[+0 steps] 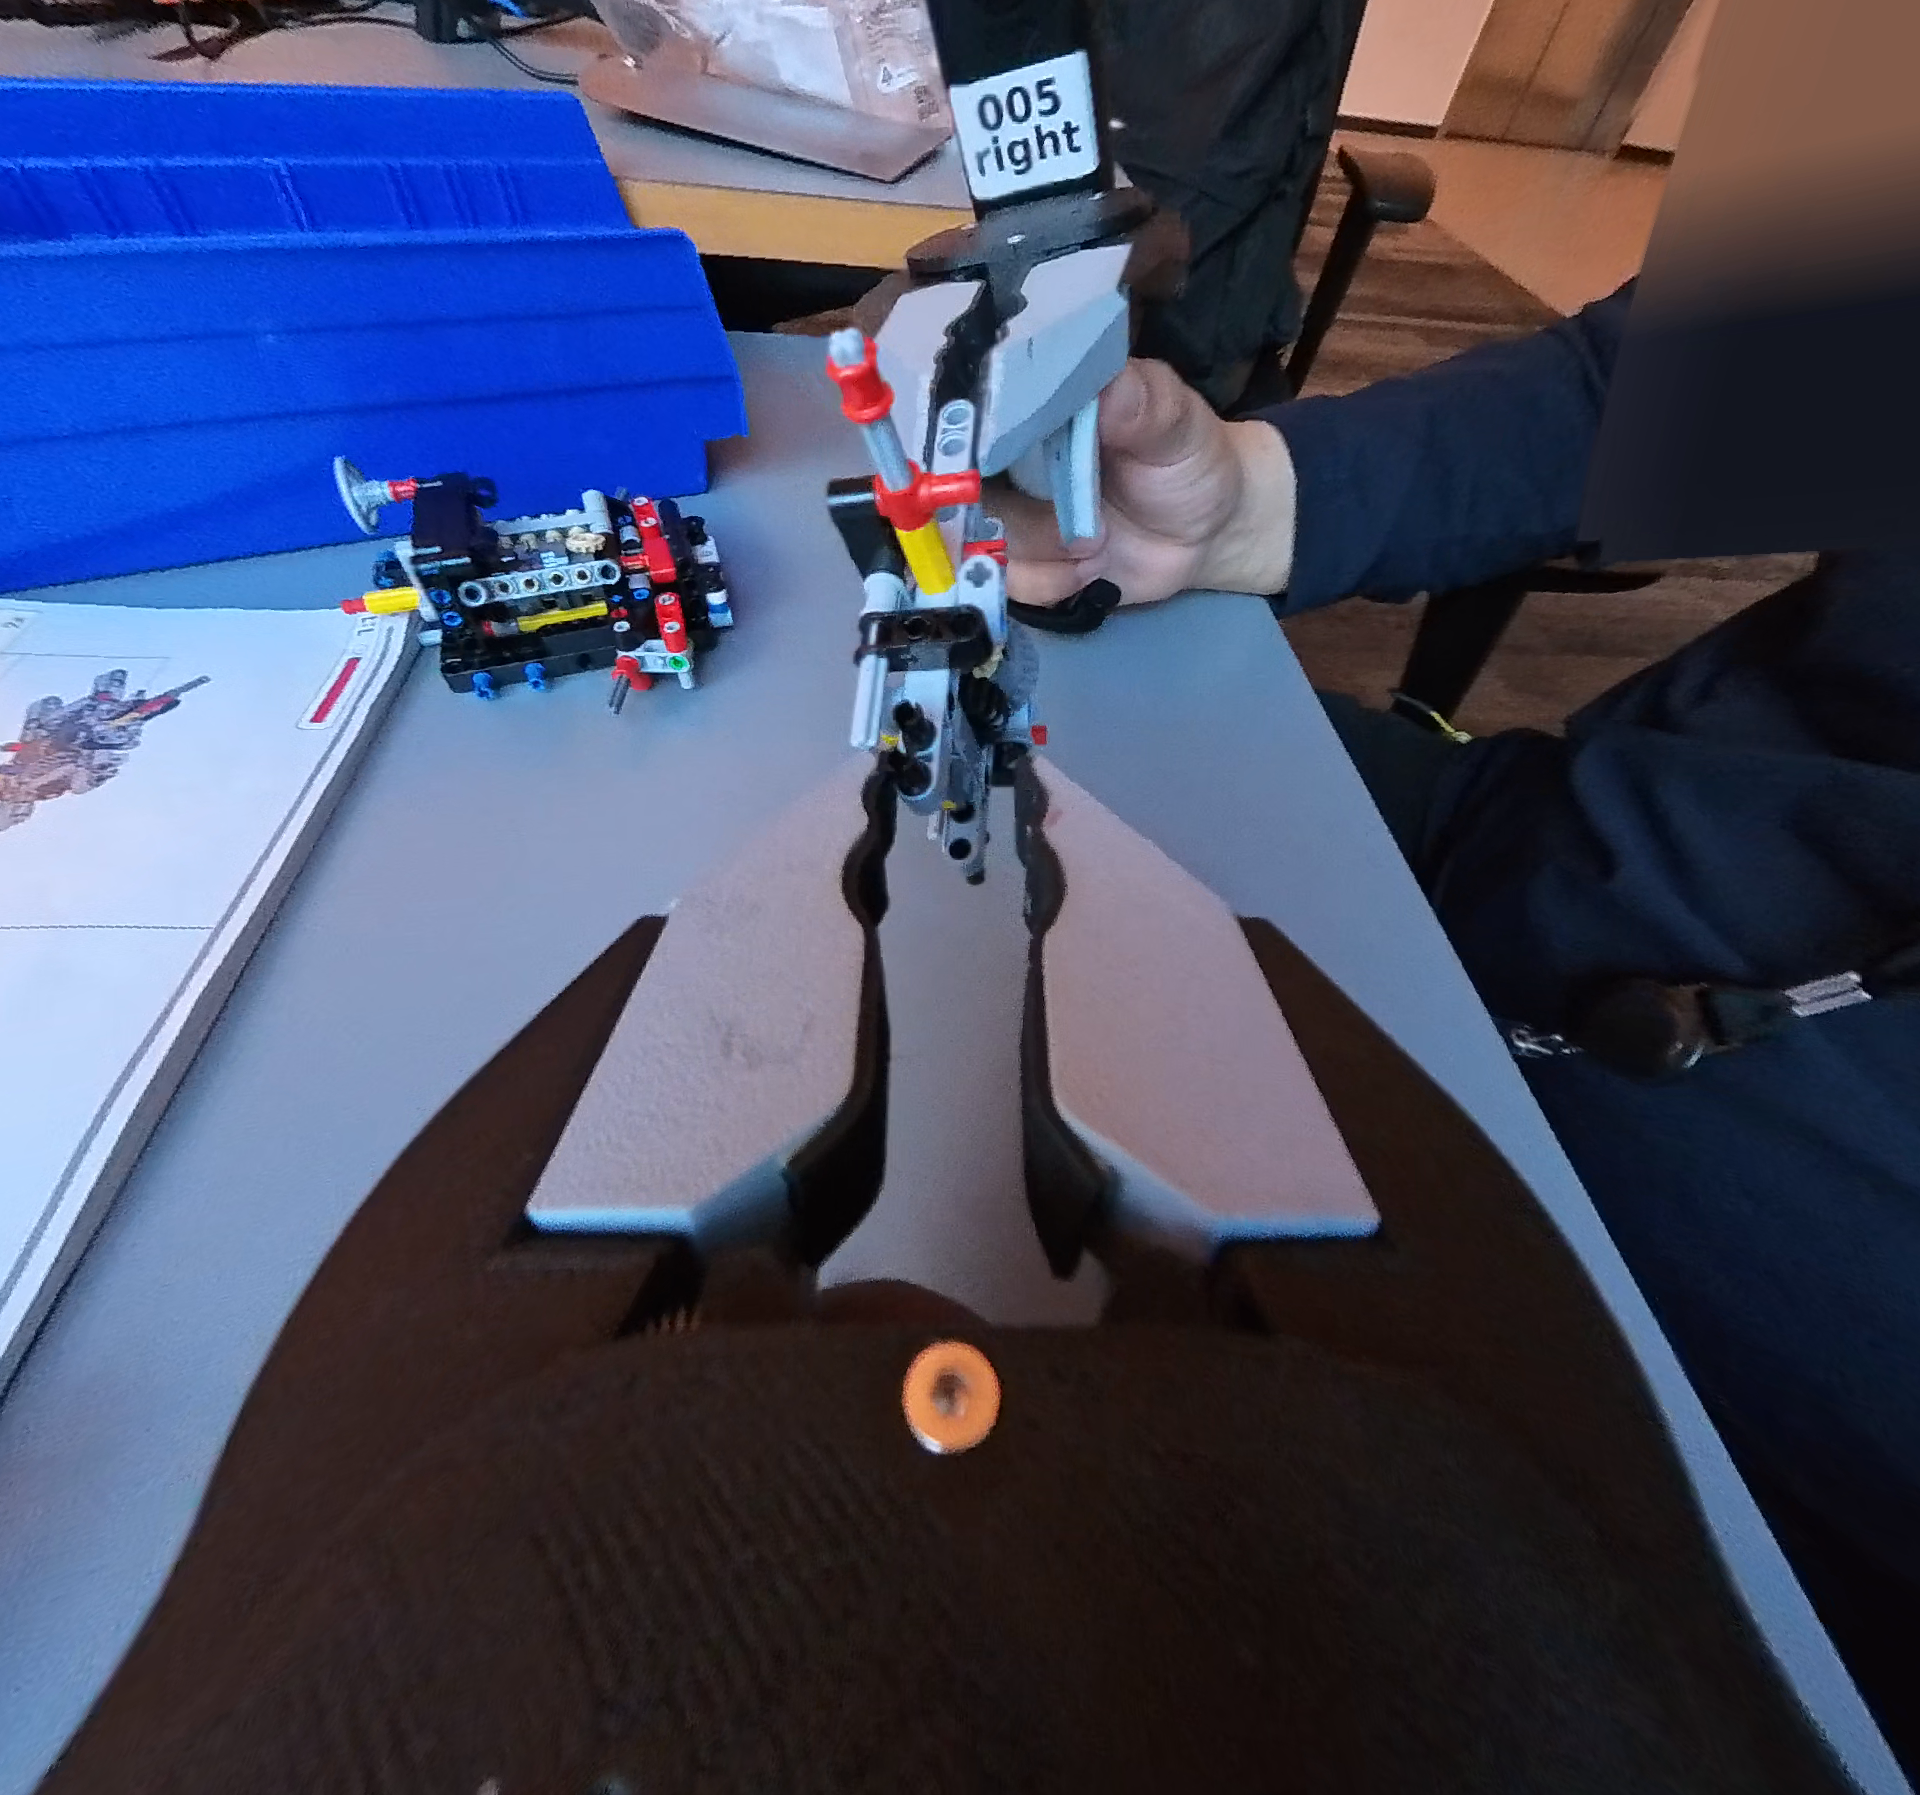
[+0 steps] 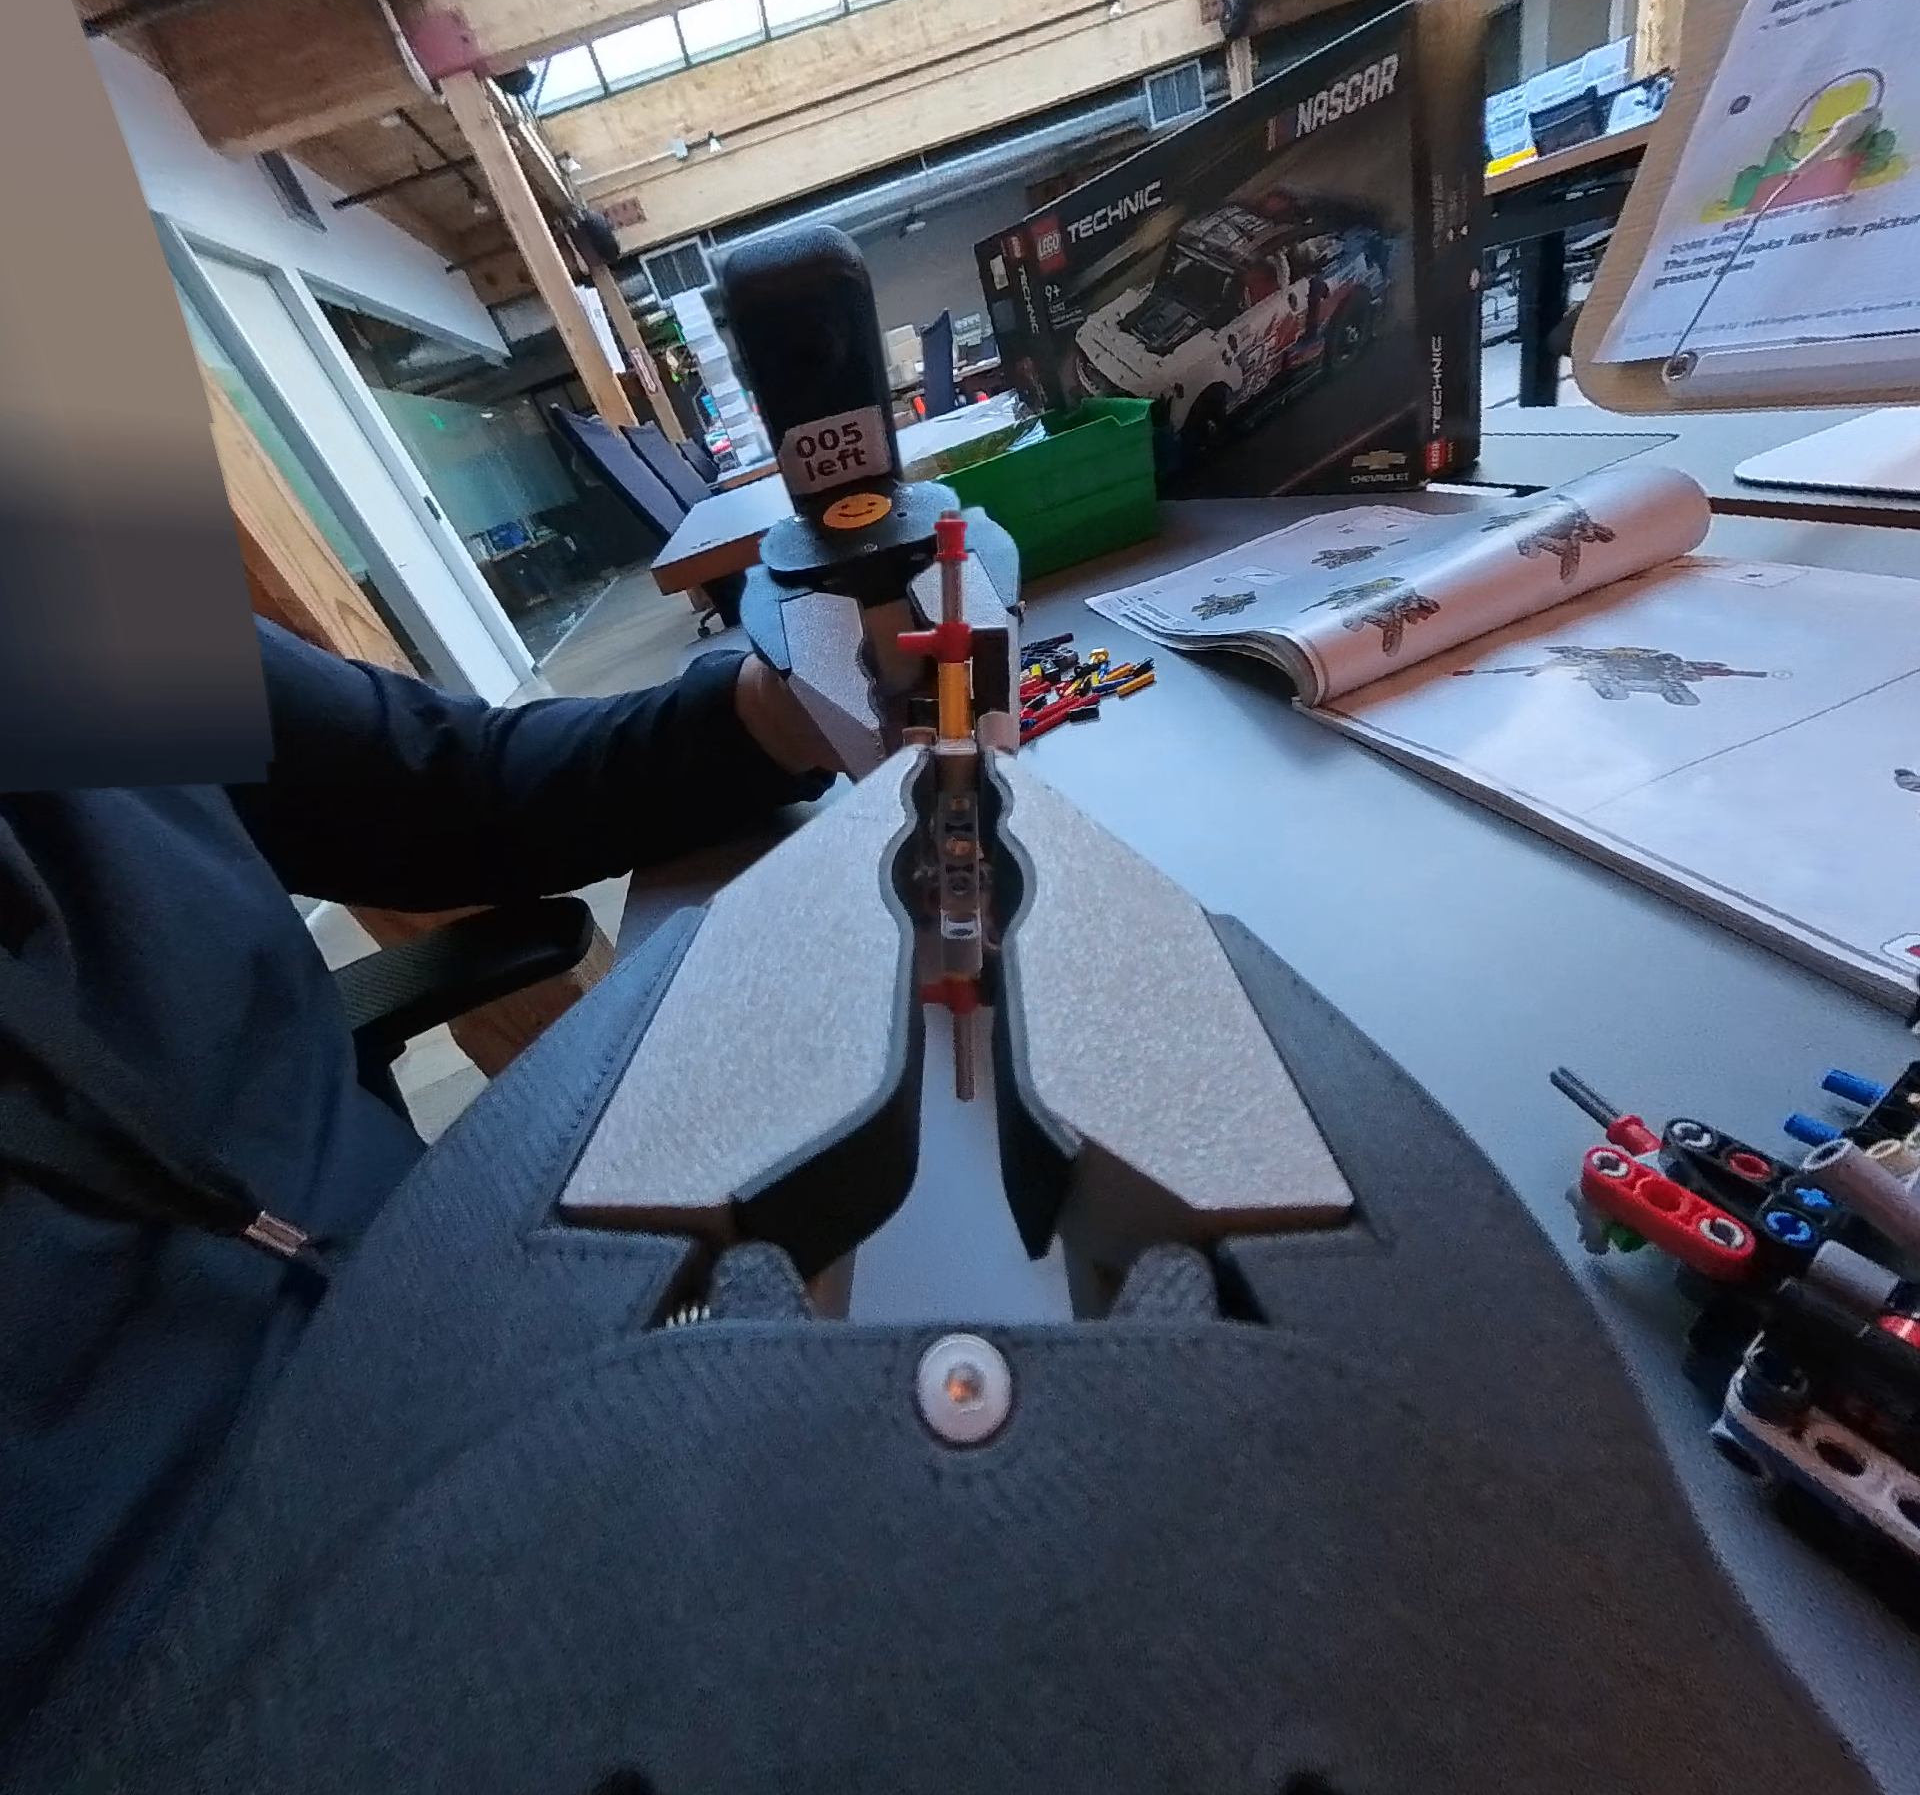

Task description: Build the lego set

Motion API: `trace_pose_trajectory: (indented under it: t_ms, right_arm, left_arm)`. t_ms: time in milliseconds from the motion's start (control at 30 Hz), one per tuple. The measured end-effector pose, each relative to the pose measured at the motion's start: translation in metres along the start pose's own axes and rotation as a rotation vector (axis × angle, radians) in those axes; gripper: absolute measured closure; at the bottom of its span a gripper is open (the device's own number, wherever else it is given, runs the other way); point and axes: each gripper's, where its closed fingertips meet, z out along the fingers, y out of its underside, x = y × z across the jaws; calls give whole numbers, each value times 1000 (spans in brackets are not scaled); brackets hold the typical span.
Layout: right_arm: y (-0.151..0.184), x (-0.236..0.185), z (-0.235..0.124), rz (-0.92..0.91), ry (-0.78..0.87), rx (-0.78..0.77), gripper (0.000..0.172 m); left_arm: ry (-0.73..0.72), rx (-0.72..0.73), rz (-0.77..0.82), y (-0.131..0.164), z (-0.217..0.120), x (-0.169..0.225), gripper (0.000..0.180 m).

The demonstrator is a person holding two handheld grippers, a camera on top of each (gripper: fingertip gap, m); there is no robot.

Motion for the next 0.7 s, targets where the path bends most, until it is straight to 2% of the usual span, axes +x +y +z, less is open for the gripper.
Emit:
trace_pose_trajectory:
  t_ms: [167, 367, 433, 533, 700]
  right_arm:
    - [3, -6, 0, -12, -22, -15, 168]
    - [15, 6, -2, -62, 67, -84, 165]
    - [21, 12, -2, -86, 104, -125, 163]
    - [26, 24, -7, -159, 200, -197, 147]
    - [11, 3, -8, -313, 185, -344, 150]
  left_arm:
    - [6, 5, 8, 3, 0, 0, 170]
    - [-125, -66, 110, 9, 1, -11, 176]
    - [-145, -109, 120, 15, 5, -12, 176]
    - [-162, -144, 120, 20, 6, -15, 176]
    - [-113, -180, 97, 21, 1, -8, 176]
